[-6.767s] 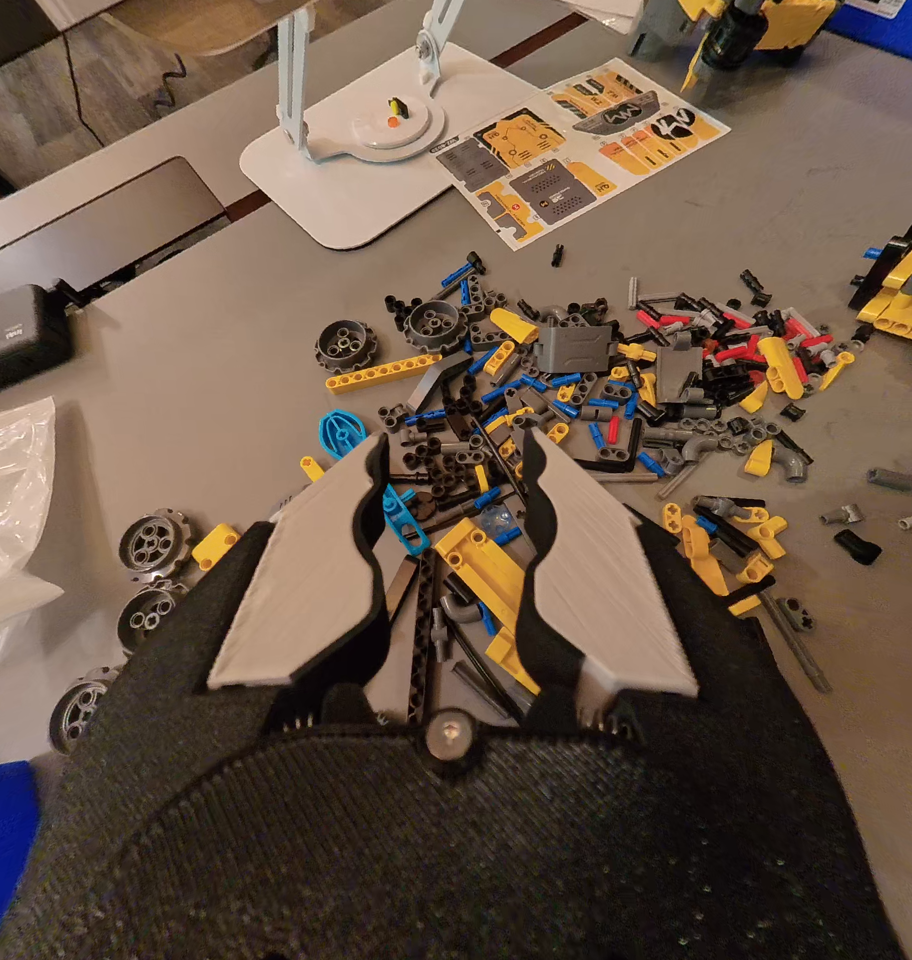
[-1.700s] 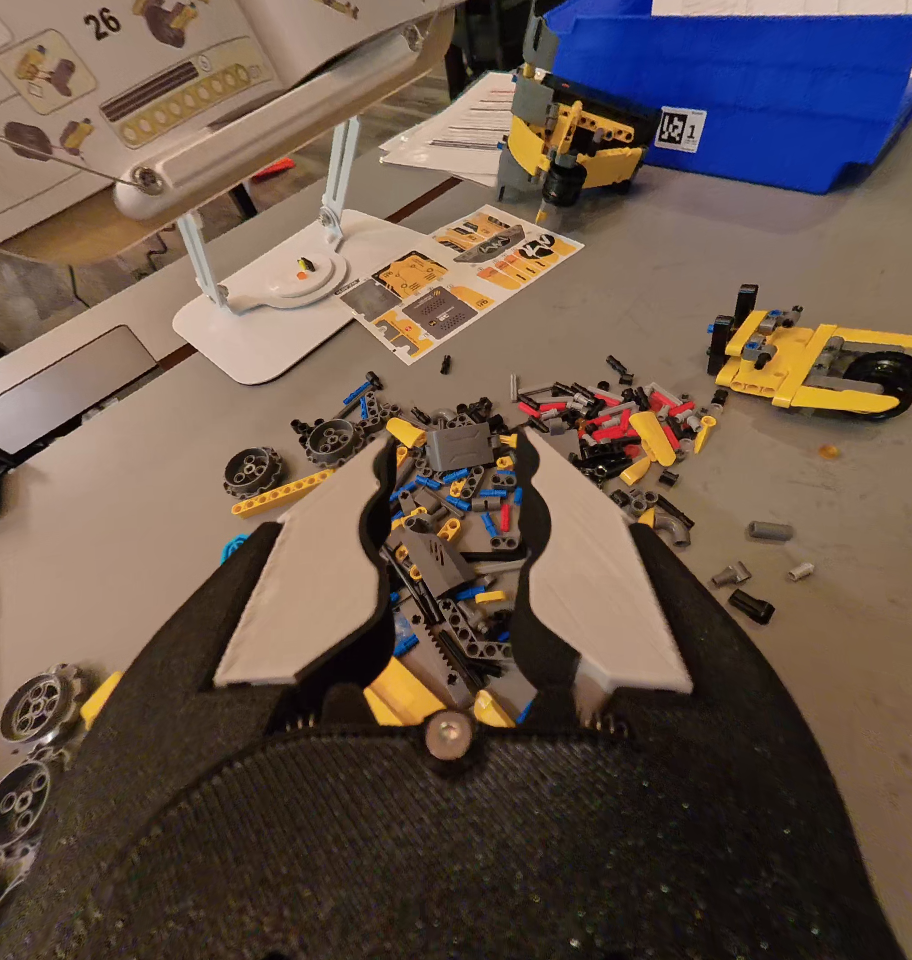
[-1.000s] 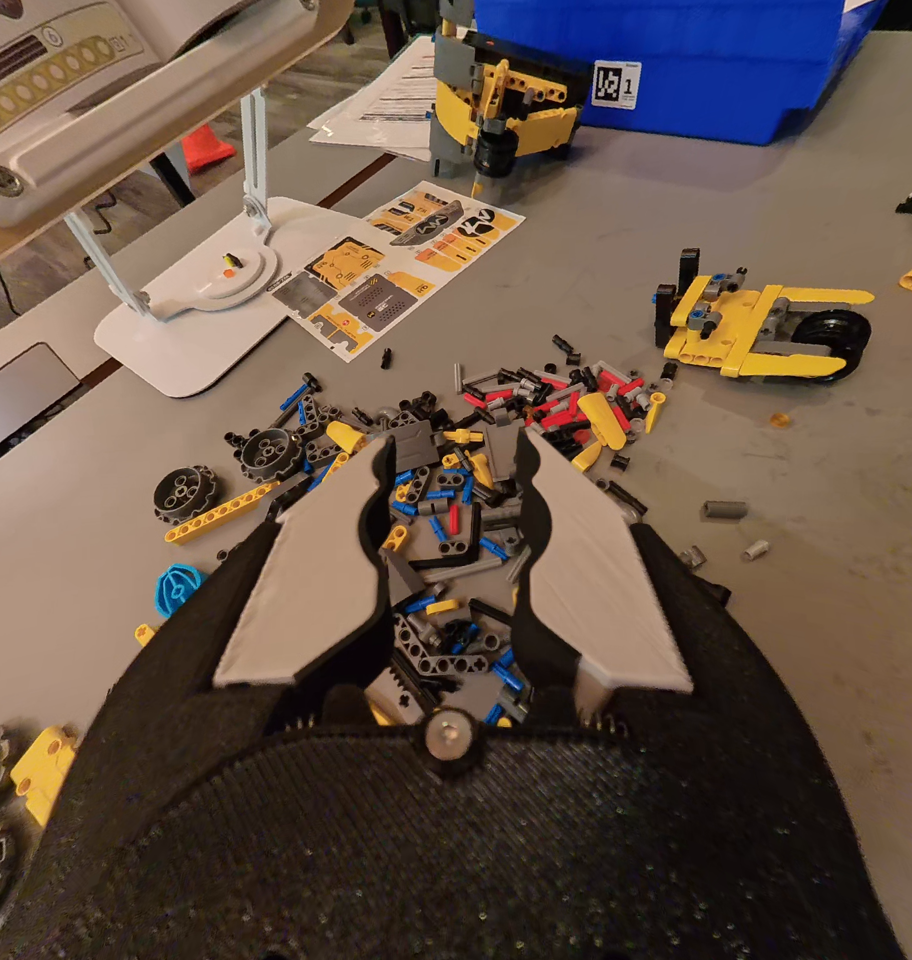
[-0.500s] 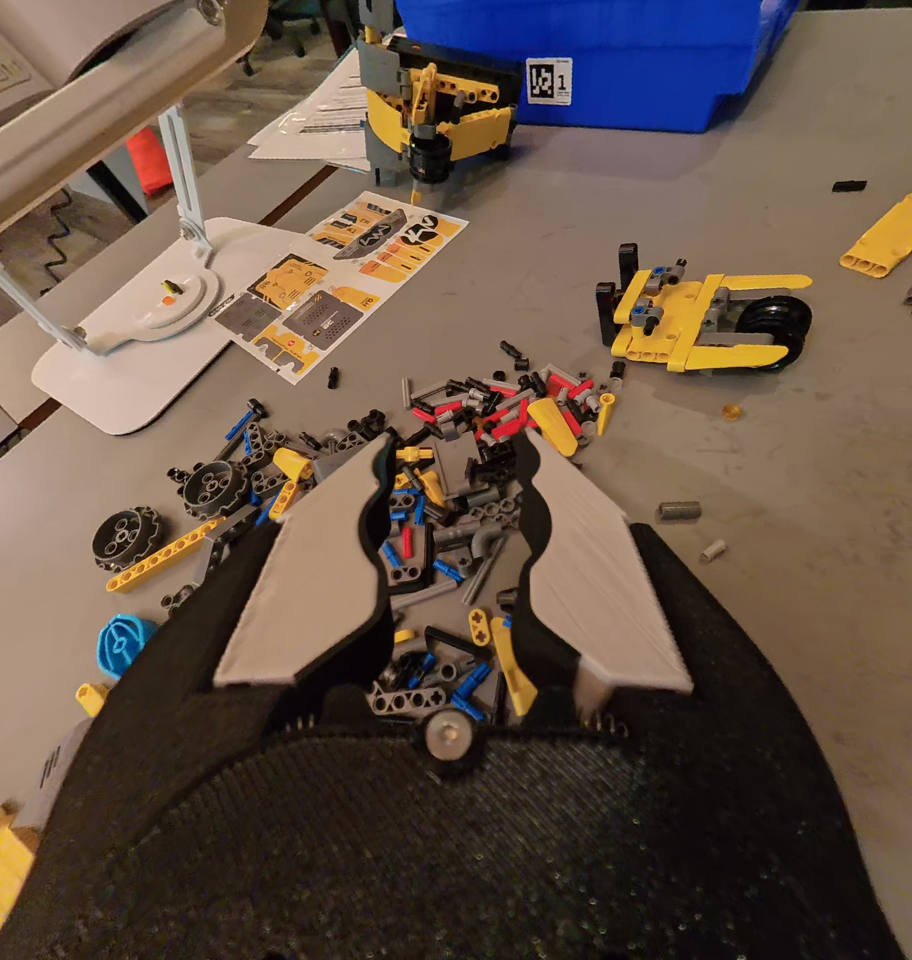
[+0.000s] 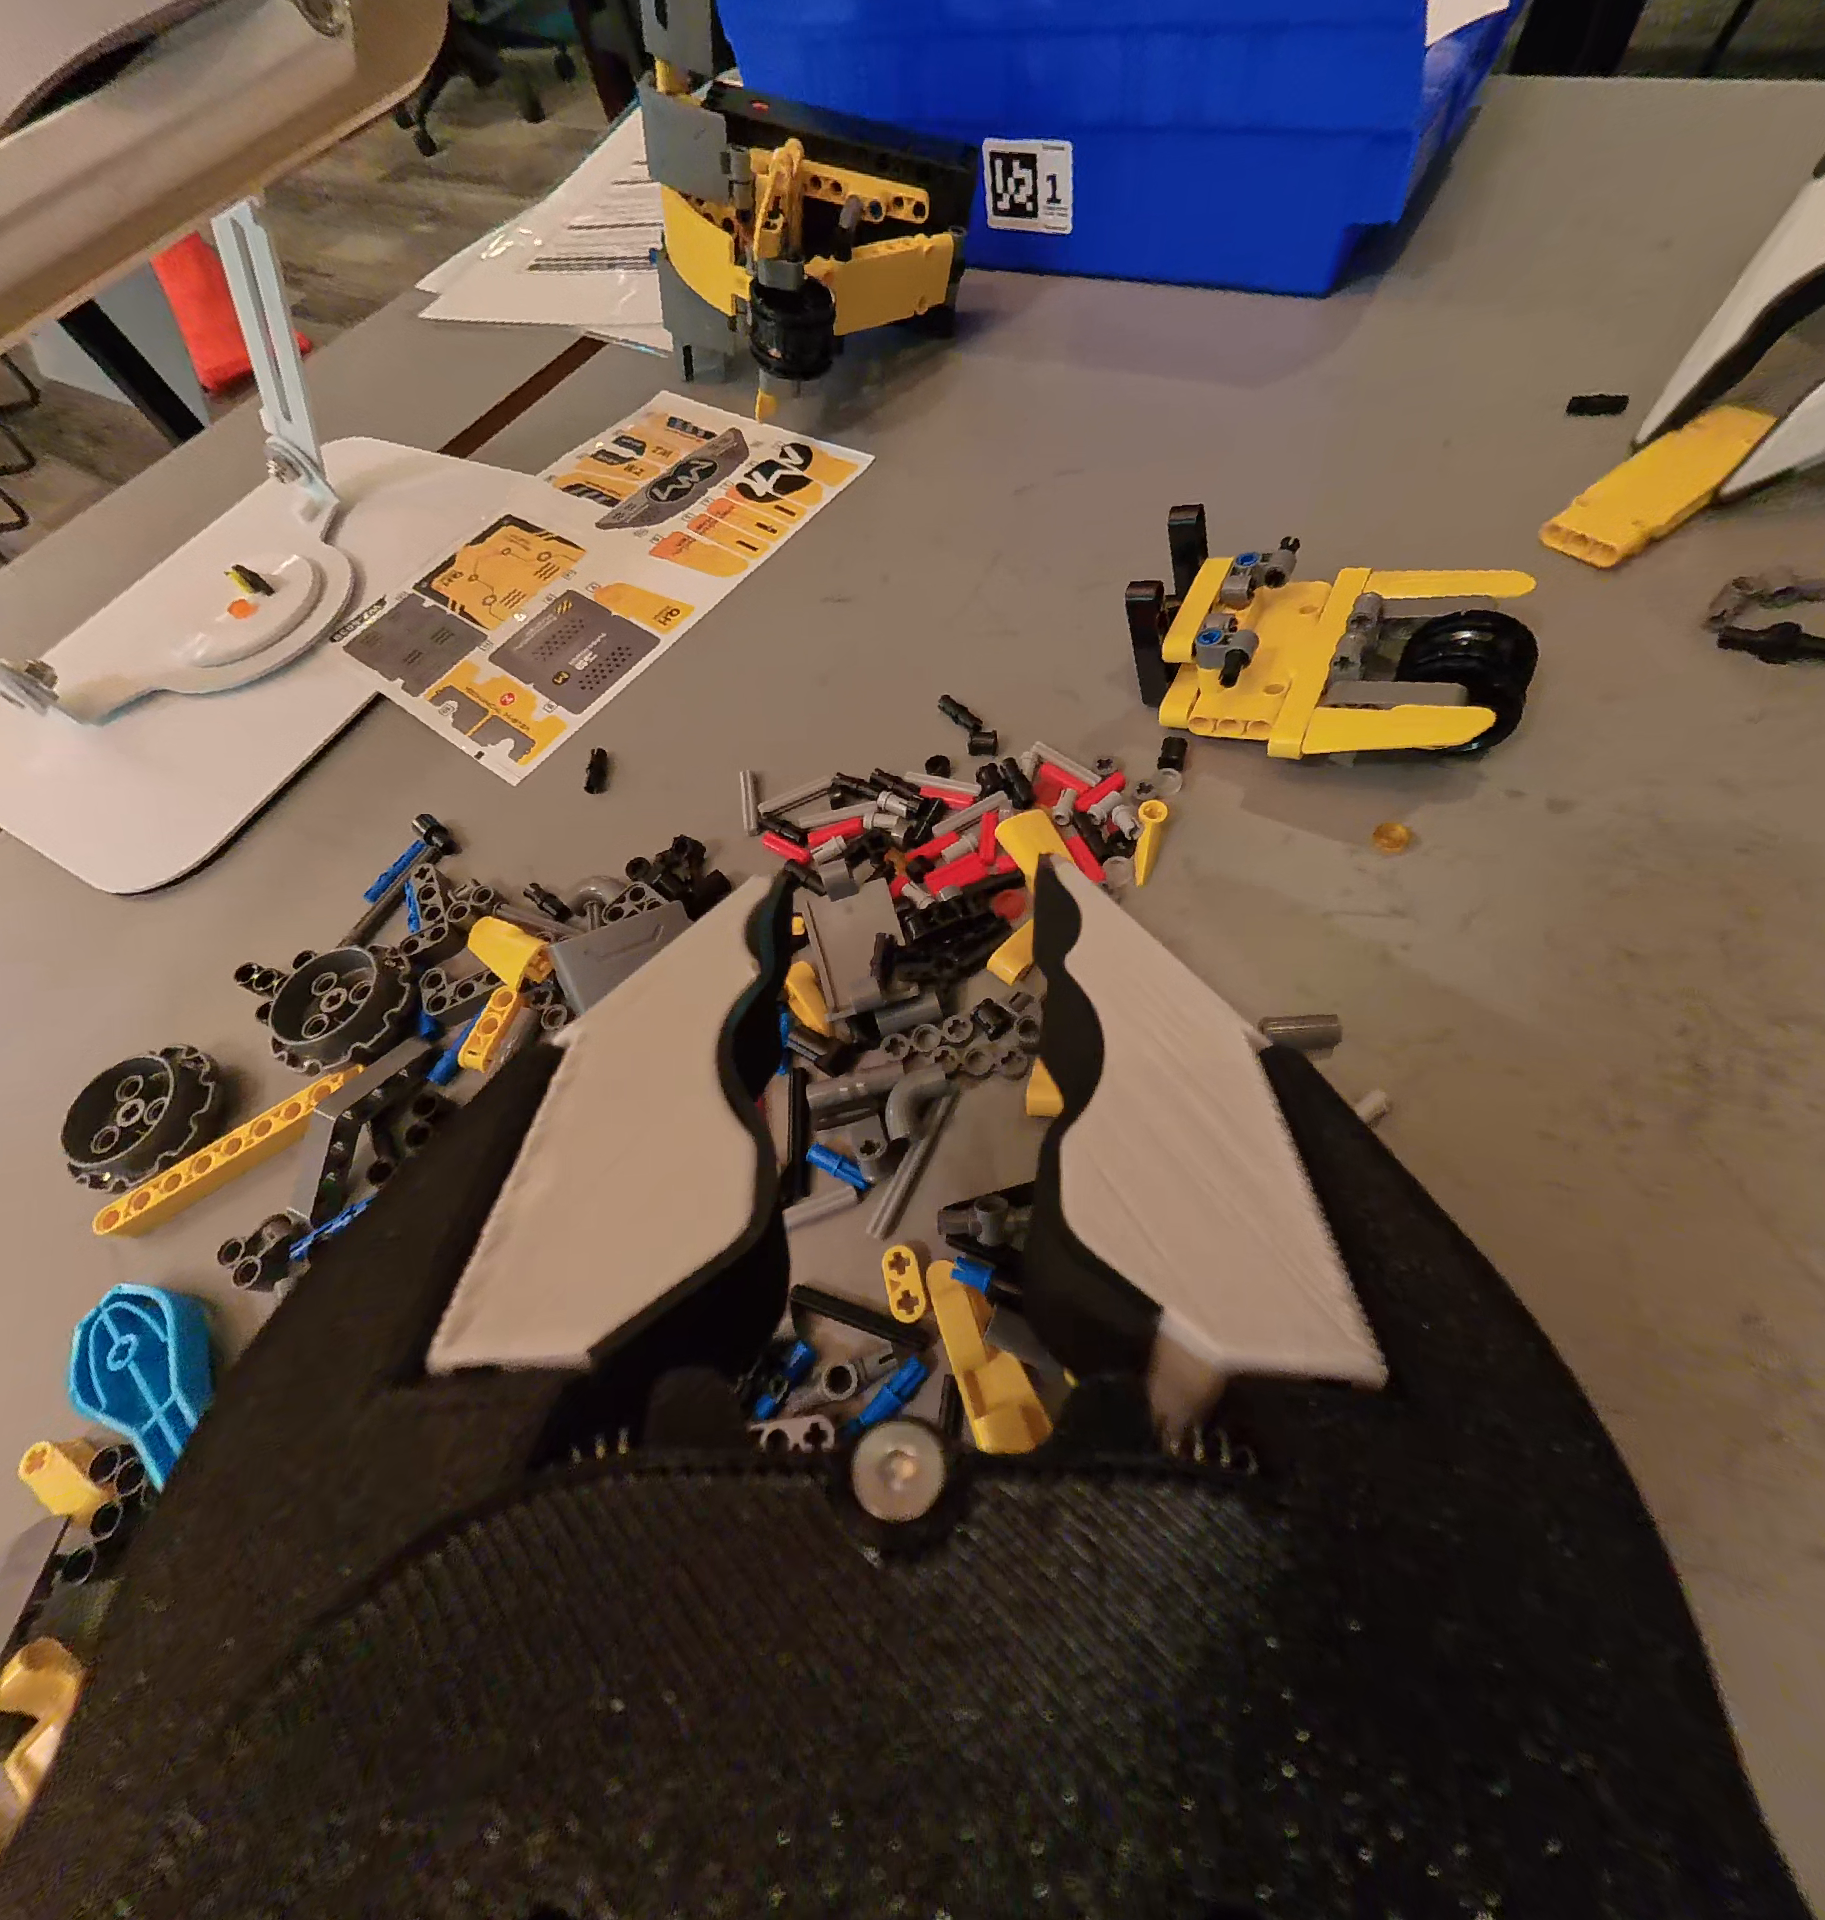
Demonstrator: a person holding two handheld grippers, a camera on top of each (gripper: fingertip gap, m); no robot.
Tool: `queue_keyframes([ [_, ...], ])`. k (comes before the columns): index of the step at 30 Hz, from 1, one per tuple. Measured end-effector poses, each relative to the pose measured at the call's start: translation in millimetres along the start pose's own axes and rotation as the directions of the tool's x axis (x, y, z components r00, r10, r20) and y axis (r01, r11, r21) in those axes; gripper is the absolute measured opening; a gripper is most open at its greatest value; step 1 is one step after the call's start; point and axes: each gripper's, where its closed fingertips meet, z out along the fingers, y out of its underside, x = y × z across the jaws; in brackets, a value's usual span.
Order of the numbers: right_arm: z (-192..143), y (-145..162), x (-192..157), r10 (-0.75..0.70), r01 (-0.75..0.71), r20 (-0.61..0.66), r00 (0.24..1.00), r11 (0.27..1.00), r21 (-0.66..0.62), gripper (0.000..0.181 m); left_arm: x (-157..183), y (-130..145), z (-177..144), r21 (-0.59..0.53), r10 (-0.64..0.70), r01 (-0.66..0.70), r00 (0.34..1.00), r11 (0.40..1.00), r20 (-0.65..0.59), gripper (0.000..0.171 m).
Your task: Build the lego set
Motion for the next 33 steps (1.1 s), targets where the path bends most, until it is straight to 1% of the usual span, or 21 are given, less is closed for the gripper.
queue_keyframes([
  [2, -5, -15, -5, 0.026, -0.028, 0.025, 0.999, 0.996, 0.082, 0.026, 4, -2, 0, 0.011, 0.010, -0.010, 1.000, 1.000, -0.017, 0.044],
  [4, -13, -35, -13, 0.074, -0.086, 0.078, 0.994, 0.983, 0.161, 0.026, 11, -5, 1, 0.024, 0.035, -0.035, 0.999, 0.999, -0.040, 0.044],
  [6, -18, -55, -28, 0.135, -0.165, 0.153, 0.979, 0.964, 0.206, 0.026, 23, -8, 2, 0.039, 0.073, -0.070, 0.994, 0.997, -0.080, 0.046],
  [7, -18, -64, -40, 0.161, -0.204, 0.206, 0.965, 0.957, 0.209, 0.026, 31, -9, 2, 0.047, 0.095, -0.090, 0.990, 0.995, -0.106, 0.047],
  [8, -15, -70, -53, 0.183, -0.235, 0.254, 0.950, 0.953, 0.193, 0.026, 41, -11, 3, 0.058, 0.115, -0.107, 0.983, 0.993, -0.140, 0.048],
  [10, -3, -75, -78, 0.220, -0.267, 0.312, 0.924, 0.956, 0.118, 0.026, 70, -16, 1, 0.095, 0.150, -0.129, 0.953, 0.987, -0.263, 0.053],
  [13, 12, -84, -112, 0.283, -0.332, 0.411, 0.866, 0.942, 0.050, 0.026, 120, -17, -7, 0.133, 0.211, -0.168, 0.868, 0.977, -0.451, 0.059],
  [15, 17, -91, -130, 0.324, -0.382, 0.488, 0.810, 0.924, 0.021, 0.026, 142, -15, -9, 0.150, 0.265, -0.219, 0.829, 0.964, -0.493, 0.063],
  [18, 24, -91, -146, 0.356, -0.405, 0.540, 0.763, 0.914, -0.029, 0.026, 161, -14, -10, 0.174, 0.329, -0.278, 0.801, 0.944, -0.500, 0.065],
  [20, 25, -92, -153, 0.367, -0.418, 0.563, 0.740, 0.908, -0.043, 0.026, 171, -14, -12, 0.183, 0.340, -0.286, 0.783, 0.940, -0.521, 0.061],
  [24, 22, -96, -159, 0.376, -0.443, 0.594, 0.711, 0.896, -0.038, 0.026, 182, -14, -18, 0.200, 0.356, -0.295, 0.756, 0.934, -0.549, 0.033],
  [25, 21, -97, -159, 0.378, -0.449, 0.600, 0.705, 0.893, -0.035, 0.026, 183, -16, -20, 0.206, 0.357, -0.291, 0.753, 0.934, -0.554, 0.029],
  [28, 18, -100, -162, 0.385, -0.472, 0.624, 0.680, 0.881, -0.030, 0.026, 186, -17, -23, 0.211, 0.350, -0.279, 0.745, 0.937, -0.568, 0.019],
  [32, 18, -99, -162, 0.388, -0.478, 0.627, 0.676, 0.878, -0.028, 0.026, 187, -15, -23, 0.203, 0.350, -0.285, 0.743, 0.937, -0.571, 0.017],
  [33, 17, -100, -161, 0.389, -0.486, 0.633, 0.670, 0.874, -0.022, 0.026, 186, -15, -23, 0.197, 0.343, -0.281, 0.744, 0.939, -0.574, 0.011],
])
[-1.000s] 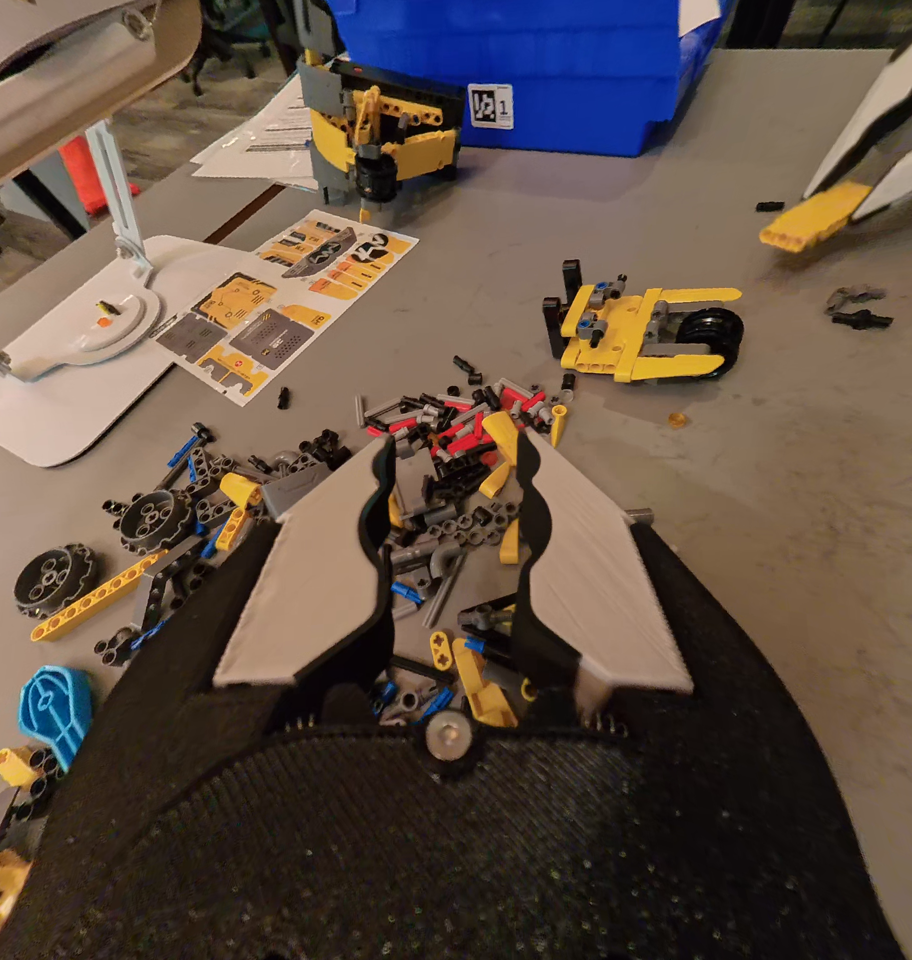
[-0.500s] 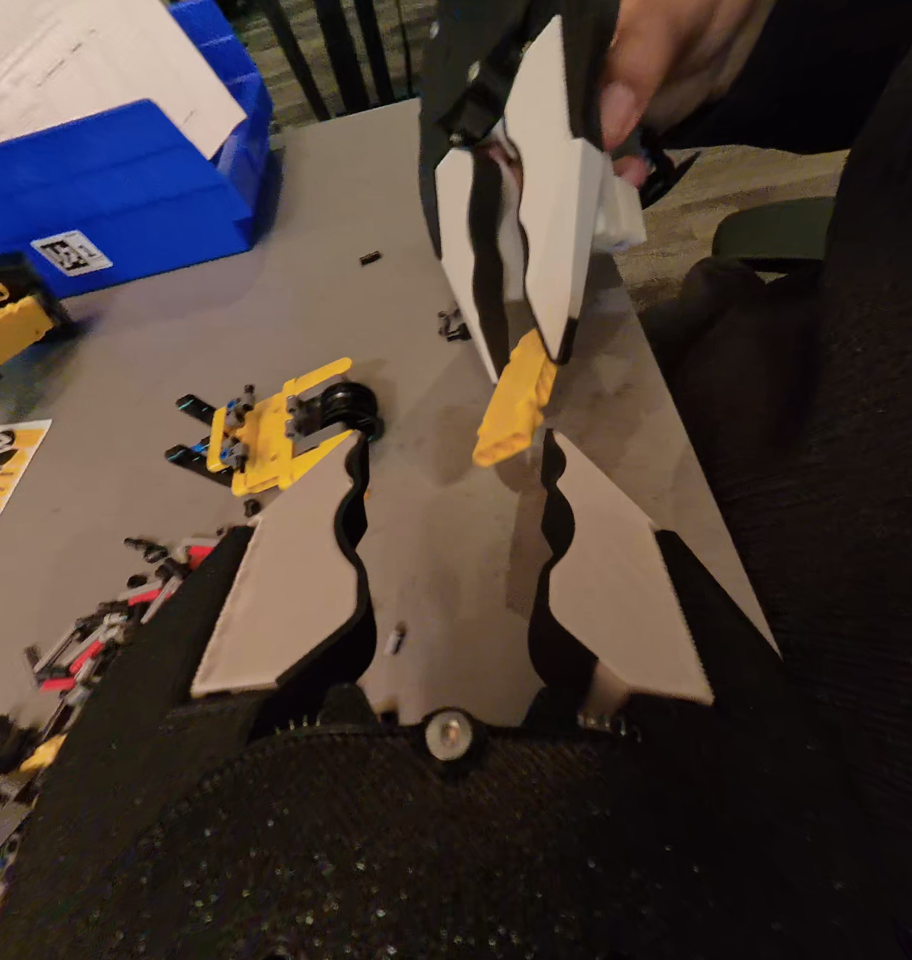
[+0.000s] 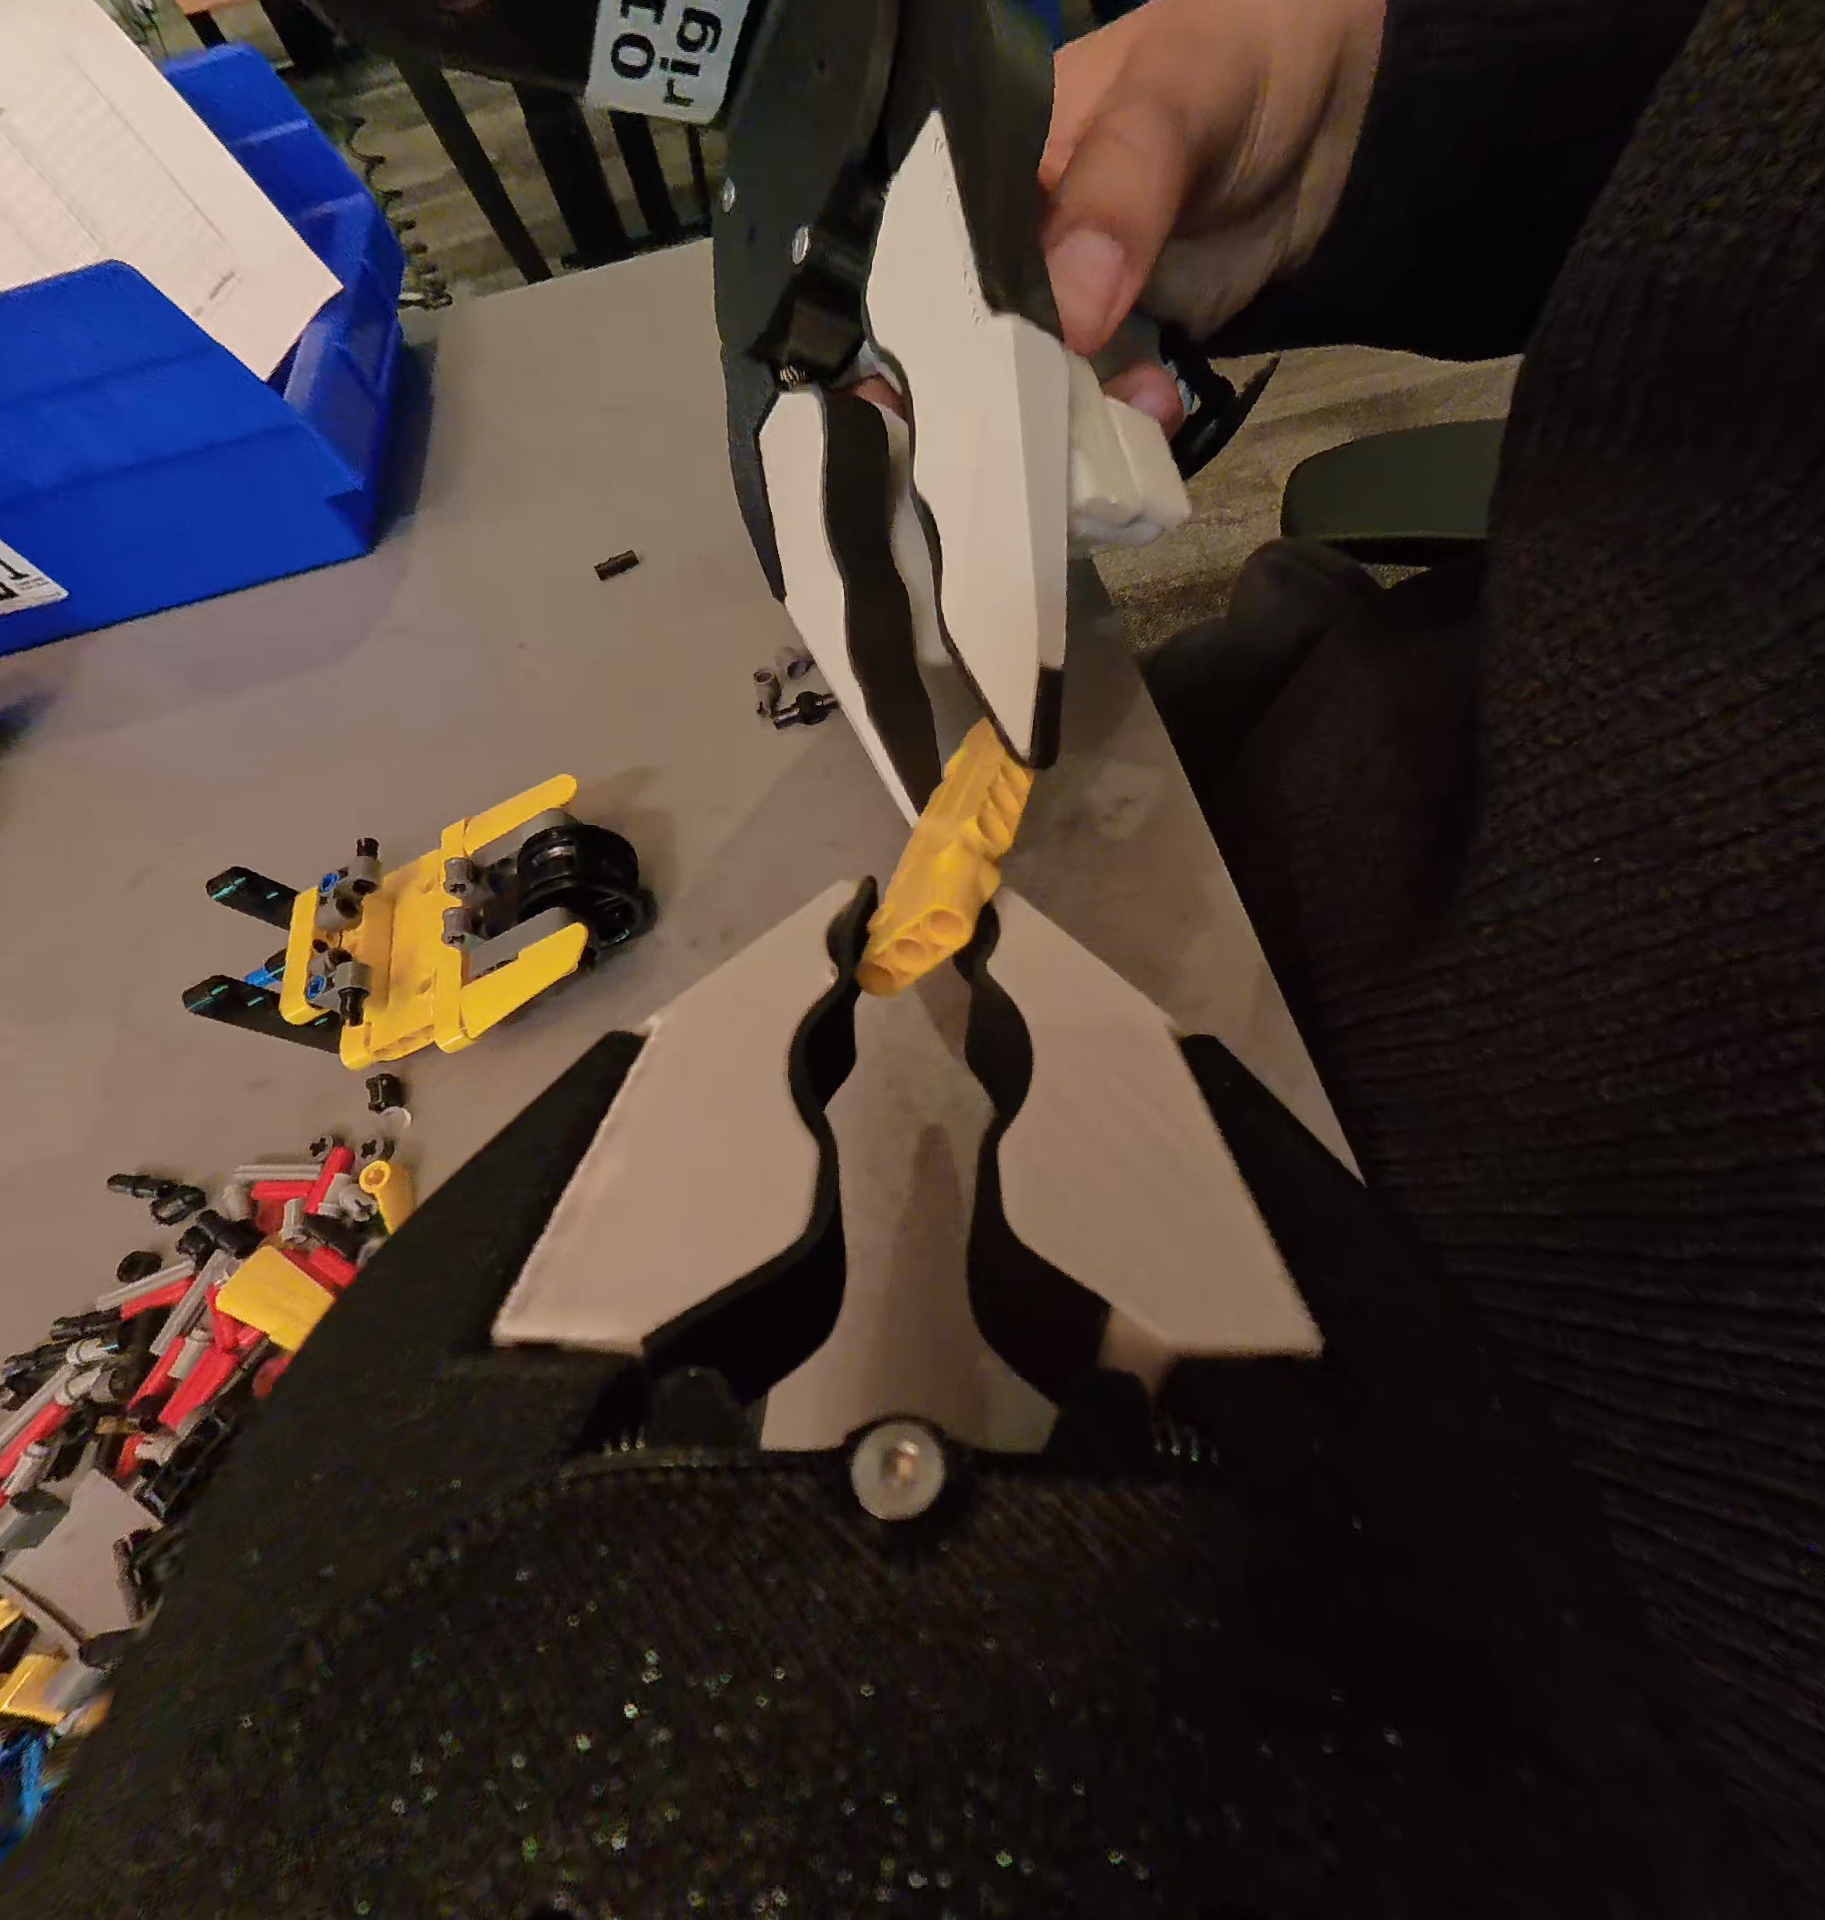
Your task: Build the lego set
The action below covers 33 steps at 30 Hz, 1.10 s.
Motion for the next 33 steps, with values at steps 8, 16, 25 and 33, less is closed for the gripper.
queue_keyframes([
  [8, -8, -13, 3, -0.057, 0.058, -0.016, 0.998, 0.992, 0.113, 0.025, -1, -5, -2, 0.039, -0.227, 0.233, 0.967, 0.972, -0.112, 0.005],
  [16, -21, -18, 29, -0.324, 0.365, -0.366, 0.872, 0.930, 0.046, 0.032, -13, 11, 5, -0.018, -0.472, 0.474, 0.871, 0.880, -0.137, 0.004],
  [25, -29, -30, 15, -0.661, 0.738, -0.548, 0.513, 0.666, -0.113, 0.040, -23, 8, -2, 0.010, -0.680, 0.707, 0.685, 0.708, -0.260, 0.005],
  [33, -18, -24, 35, -0.794, 0.777, -0.551, 0.257, 0.508, -0.371, 0.046, -14, 6, -2, -0.030, -0.694, 0.725, 0.646, 0.688, -0.316, 0.004],
])
